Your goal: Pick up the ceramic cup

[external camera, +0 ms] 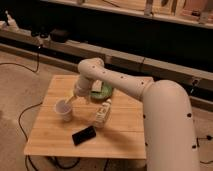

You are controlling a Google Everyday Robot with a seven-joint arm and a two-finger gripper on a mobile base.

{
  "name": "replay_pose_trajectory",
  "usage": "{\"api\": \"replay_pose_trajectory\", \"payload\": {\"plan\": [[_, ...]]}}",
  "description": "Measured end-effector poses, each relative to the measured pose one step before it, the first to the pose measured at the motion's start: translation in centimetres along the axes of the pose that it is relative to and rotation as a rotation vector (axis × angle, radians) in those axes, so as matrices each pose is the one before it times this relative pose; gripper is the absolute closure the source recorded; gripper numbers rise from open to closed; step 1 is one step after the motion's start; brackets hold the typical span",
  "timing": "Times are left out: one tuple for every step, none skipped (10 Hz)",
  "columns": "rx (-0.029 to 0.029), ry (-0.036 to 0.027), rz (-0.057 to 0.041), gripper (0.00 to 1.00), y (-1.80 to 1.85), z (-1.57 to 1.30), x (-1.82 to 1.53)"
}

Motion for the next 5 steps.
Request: {"api": "replay_pose_trajectory", "payload": {"plan": [[-0.01543, -0.02573, -0.01503, 0.28, -0.274, 0.782, 0.052], [-0.00569, -0.01004, -0.00893, 0.29, -0.25, 0.457, 0.17], [-0.02023, -0.02939, -0.02442, 0.35, -0.531, 1.196, 0.09], [-0.02173, -0.0298, -0.0248, 0.47, -0.681, 1.366, 0.184], [-0.0121, -0.01813, -0.01237, 0.55, -0.493, 0.928, 0.224]]}}
